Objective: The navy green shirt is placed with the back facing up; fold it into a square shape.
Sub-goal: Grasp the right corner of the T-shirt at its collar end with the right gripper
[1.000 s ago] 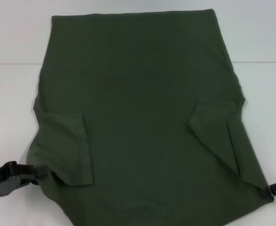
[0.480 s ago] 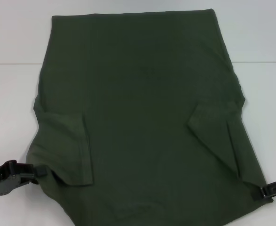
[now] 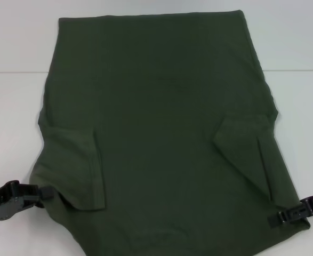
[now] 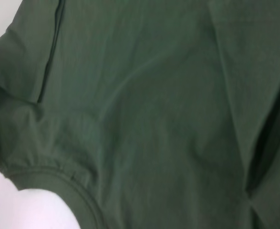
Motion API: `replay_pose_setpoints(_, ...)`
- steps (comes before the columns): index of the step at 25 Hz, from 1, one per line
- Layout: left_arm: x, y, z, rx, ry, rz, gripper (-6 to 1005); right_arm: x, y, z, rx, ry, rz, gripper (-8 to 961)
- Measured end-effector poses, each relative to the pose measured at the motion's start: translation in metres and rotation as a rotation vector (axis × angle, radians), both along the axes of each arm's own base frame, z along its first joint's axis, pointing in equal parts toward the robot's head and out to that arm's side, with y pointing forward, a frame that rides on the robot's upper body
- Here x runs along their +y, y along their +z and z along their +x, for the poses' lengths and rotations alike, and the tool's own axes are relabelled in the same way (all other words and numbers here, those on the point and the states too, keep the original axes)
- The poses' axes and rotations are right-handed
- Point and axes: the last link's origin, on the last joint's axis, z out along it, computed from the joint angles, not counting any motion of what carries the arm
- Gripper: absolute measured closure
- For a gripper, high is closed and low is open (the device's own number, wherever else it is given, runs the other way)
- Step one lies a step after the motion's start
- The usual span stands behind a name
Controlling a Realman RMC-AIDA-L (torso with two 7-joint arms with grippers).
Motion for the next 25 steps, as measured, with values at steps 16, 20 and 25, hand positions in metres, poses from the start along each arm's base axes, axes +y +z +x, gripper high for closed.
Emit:
replay_pose_setpoints(16, 0.000, -0.001, 0.000, -0.002, 0.002, 0.001, 956, -0.003, 0.035, 0.014, -0.064, -0.051, 0.061, 136)
replay_pose_setpoints(20, -0.001, -0.002, 0.000, -0.007, 0.003, -0.002, 956, -0.004, 0.030, 0.016, -0.087, -0.048, 0.050, 136)
replay_pose_setpoints(25, -0.001, -0.002, 0.000, -0.009, 0.004, -0.003, 956, -0.006, 0.025, 0.015, -0.083, -0.044, 0.044, 136)
